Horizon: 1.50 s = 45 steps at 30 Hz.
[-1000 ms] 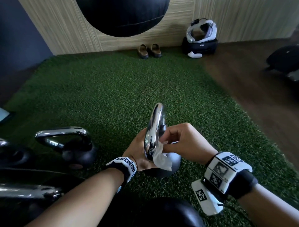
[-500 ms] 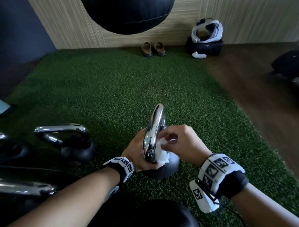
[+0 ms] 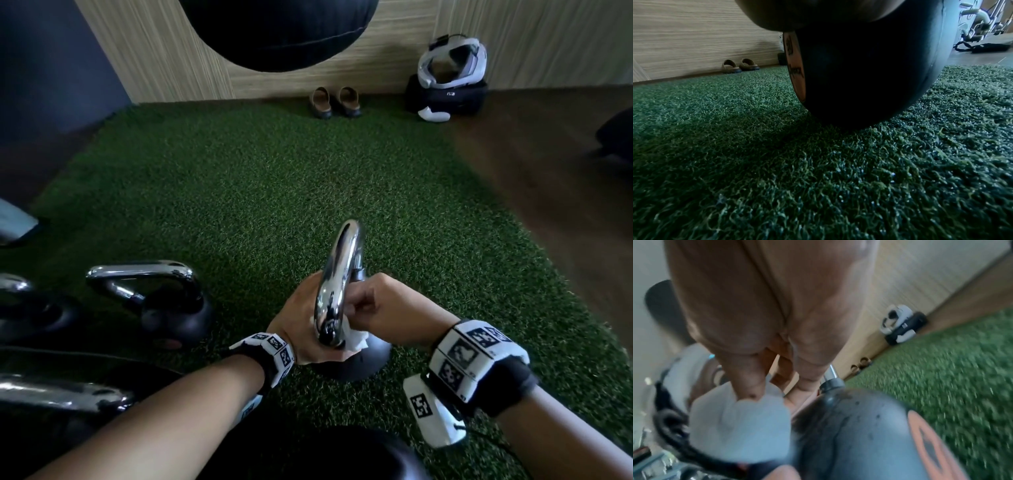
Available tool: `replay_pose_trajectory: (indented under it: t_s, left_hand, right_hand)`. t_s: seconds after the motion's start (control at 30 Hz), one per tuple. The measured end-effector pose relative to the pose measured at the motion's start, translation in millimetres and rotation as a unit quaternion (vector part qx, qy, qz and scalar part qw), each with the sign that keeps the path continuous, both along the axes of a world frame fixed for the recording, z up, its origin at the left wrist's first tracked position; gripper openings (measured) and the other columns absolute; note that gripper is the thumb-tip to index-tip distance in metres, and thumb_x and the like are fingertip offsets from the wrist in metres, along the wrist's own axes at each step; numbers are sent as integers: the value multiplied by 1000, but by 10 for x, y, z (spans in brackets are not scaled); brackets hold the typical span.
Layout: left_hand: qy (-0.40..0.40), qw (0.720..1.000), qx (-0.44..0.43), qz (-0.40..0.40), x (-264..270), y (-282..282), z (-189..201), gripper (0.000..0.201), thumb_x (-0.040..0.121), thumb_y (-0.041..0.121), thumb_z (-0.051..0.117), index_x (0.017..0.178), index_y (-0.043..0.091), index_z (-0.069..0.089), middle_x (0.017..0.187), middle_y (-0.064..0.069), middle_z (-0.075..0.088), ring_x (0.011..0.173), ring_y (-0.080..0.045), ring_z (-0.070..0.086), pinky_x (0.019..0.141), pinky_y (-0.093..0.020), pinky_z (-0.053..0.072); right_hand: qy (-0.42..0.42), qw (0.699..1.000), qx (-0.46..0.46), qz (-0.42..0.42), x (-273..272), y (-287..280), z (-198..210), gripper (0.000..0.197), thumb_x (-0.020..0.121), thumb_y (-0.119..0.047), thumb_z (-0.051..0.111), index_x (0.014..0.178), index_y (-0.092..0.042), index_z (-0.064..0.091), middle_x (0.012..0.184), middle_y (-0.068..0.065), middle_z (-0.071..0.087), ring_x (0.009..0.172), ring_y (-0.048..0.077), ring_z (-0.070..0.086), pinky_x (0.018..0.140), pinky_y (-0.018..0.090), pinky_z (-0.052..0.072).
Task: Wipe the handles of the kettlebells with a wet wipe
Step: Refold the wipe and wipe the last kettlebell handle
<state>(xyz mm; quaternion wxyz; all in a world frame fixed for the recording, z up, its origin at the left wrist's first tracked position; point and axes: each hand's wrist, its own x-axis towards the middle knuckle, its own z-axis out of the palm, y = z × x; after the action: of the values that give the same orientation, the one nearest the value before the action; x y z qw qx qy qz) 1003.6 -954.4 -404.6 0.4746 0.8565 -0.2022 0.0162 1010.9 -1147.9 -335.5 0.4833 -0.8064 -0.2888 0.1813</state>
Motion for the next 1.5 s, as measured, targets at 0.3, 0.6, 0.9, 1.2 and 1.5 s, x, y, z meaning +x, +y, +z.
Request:
replay_pose_trajectory:
  t_s: [0.3,0.6,0.9,1.2,1.5]
  left_hand:
    - [1,999,34,-41,59,1,7,99,57,47,86,142,55,36,140,-4,59,134,-28,55,114,-48,42]
    - [-76,996,23,-35,60,-2,21,91,63,47,82,141,47,35,138,9,56,134,-22,53,119,-46,36]
    - [-86,995,24,-37,73,46,-11,114,60,40,91,146,66,20,149,10,50,141,-19,47,119,-49,36]
    - [-105,994,22,-32,33,25,-21,94,62,60,78,139,50,25,138,12,47,131,-5,45,117,-10,26]
    - [-10,997,75,-7,68,67,-48,120,55,43,99,136,69,13,142,21,44,132,4,40,116,-24,29]
  right_hand:
    - [324,902,282,-44,47,-76,-295,32,80,11,72,112,7,71,111,31,71,90,33,75,88,41,61]
    - [342,852,384,-100,52,50,-268,28,73,18,67,97,5,72,93,22,75,76,27,75,71,35,63]
    - [84,890,292,-340,127,225,-131,31,66,16,84,80,-6,67,80,7,78,73,19,72,70,27,61]
    - [-62,856,156,-488,330,253,-28,23,71,0,83,77,-20,74,72,-7,73,62,2,66,59,19,58]
    - [10,822,58,-566,514,461,-57,10,77,-12,74,70,-18,72,73,-7,69,74,13,65,72,29,57]
